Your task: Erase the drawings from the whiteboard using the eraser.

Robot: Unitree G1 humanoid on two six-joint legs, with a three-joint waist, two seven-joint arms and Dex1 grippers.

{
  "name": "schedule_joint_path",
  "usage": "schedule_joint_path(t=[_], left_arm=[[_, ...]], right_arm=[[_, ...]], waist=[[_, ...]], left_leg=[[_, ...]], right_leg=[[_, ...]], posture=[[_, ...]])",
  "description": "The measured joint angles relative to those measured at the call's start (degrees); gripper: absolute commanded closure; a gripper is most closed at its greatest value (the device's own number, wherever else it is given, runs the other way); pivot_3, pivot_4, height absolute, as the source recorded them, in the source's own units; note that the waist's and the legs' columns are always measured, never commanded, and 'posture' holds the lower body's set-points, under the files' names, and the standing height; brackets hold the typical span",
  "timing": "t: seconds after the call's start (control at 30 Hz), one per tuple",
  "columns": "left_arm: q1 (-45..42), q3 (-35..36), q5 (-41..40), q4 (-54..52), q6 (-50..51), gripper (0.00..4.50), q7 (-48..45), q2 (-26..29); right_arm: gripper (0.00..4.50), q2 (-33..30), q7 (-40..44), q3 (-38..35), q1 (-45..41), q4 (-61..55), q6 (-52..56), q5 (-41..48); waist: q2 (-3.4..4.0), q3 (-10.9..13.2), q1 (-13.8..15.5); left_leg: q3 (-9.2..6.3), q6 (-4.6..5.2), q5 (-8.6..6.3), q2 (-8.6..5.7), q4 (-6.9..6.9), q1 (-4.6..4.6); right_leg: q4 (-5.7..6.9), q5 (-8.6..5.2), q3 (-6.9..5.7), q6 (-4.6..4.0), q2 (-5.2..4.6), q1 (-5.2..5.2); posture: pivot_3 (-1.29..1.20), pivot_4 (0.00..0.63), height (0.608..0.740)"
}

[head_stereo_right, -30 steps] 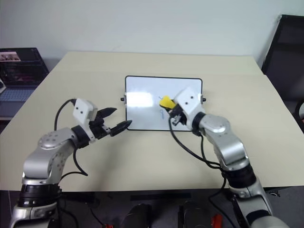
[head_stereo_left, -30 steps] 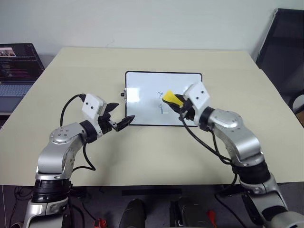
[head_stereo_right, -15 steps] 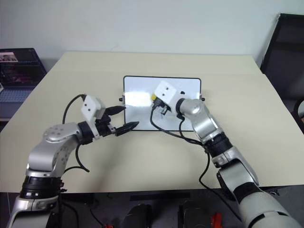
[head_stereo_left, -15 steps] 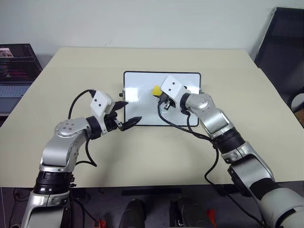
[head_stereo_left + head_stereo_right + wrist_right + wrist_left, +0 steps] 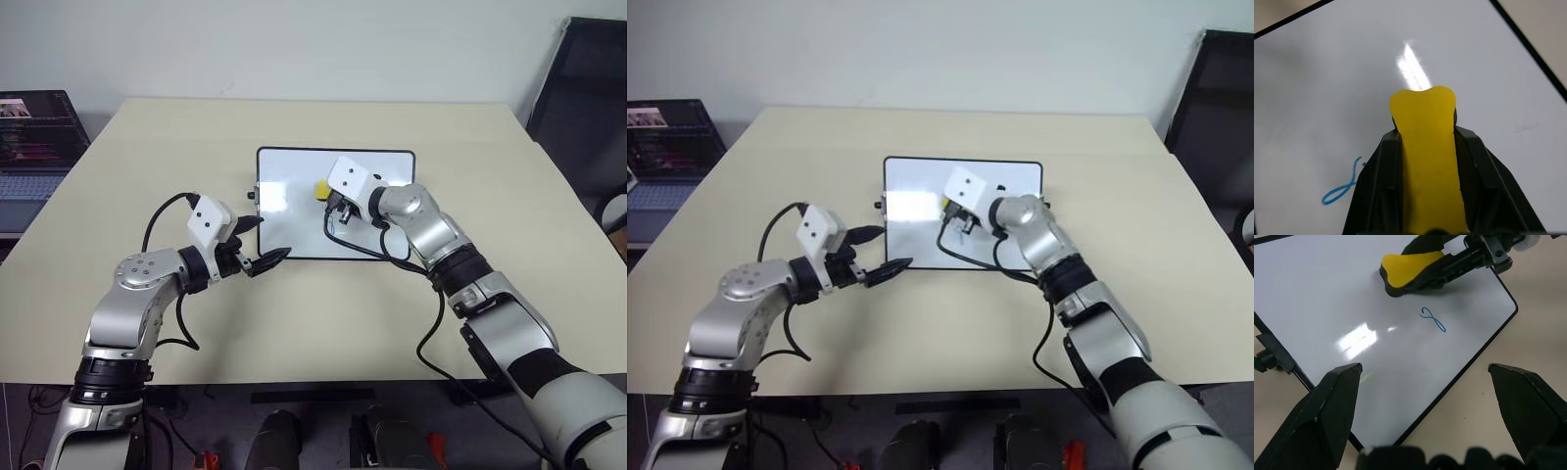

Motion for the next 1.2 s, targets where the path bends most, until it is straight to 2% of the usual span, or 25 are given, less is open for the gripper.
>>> schedule_joint_path(t=[0.1, 0.2, 0.3, 0.63, 0.93, 1.1, 1.2], left_arm=[[0.0, -0.1, 0.0, 0.0, -0.1, 0.0, -0.1, -0.1], [0.0, -0.8, 0.0, 0.0, -0.2, 0.0, -0.1, -0.3], [0.0, -1.3, 0.0, 0.0, -0.2, 0.0, 0.1, -0.5], [-0.7, -1.4, 0.0, -0.7, 0.4, 0.0, 0.2, -0.6], [-0.9, -1.5, 0.0, -1.9, 1.4, 0.0, 0.2, -0.5], [-0.9, -1.5, 0.0, -2.0, 1.4, 0.0, 0.2, -0.5], [-0.9, -1.5, 0.0, -2.1, 1.4, 0.0, 0.2, -0.6]], right_arm=[[3.41, -0.2, -0.4, 0.1, 0.0, -0.1, -0.4, -1.1], [3.41, 0.2, -5.4, -0.7, -1.1, 2.3, -2.3, -1.6], [3.41, -0.2, -7.1, -1.1, -2.0, 3.6, -2.8, -2.4], [3.41, -2.1, 2.1, 1.7, 1.8, -2.2, -2.2, -3.8], [3.41, -1.8, -5.7, 1.4, -0.7, 2.2, -4.1, -6.5], [3.41, -2.2, -4.9, 1.4, -0.5, 2.0, -4.4, -6.5], [3.41, -3.5, -1.0, 1.7, 1.1, -0.9, -3.4, -6.4]], waist=[[0.0, 0.0, 0.0], [0.0, 0.0, 0.1], [-0.01, 0.0, 0.2], [-0.01, 0.0, 0.0], [-0.01, 0.0, 0.2], [-0.01, 0.0, 0.2], [-0.01, 0.0, 0.3]], left_leg=[[-0.01, 0.0, 0.0, 0.0, 0.0, 0.0], [-0.01, 0.0, 0.01, 0.0, 0.05, 0.0], [0.0, 0.02, 0.03, -0.01, 0.1, 0.02], [0.0, 0.03, 0.04, 0.02, 0.04, 0.13], [0.1, 0.17, 0.15, 0.02, 0.07, 0.46], [0.08, 0.17, 0.15, 0.01, 0.07, 0.52], [0.03, 0.18, 0.14, 0.0, 0.05, 0.52]], right_leg=[[0.0, 0.0, -0.01, 0.0, 0.0, 0.0], [0.01, 0.0, 0.0, 0.0, 0.0, 0.01], [0.01, 0.0, 0.01, 0.0, 0.0, 0.04], [0.03, 0.0, 0.04, 0.01, 0.01, 0.08], [0.0, -0.02, 0.05, 0.13, 0.01, 0.4], [-0.02, -0.03, 0.05, 0.14, 0.01, 0.51], [-0.08, -0.03, 0.02, 0.13, 0.01, 0.56]], posture=[[0.0, 0.15, 0.74], [0.0, 0.15, 0.74], [0.0, 0.15, 0.74], [0.0, 0.15, 0.74], [0.0, 0.15, 0.74], [0.0, 0.15, 0.74], [0.0, 0.15, 0.74]])
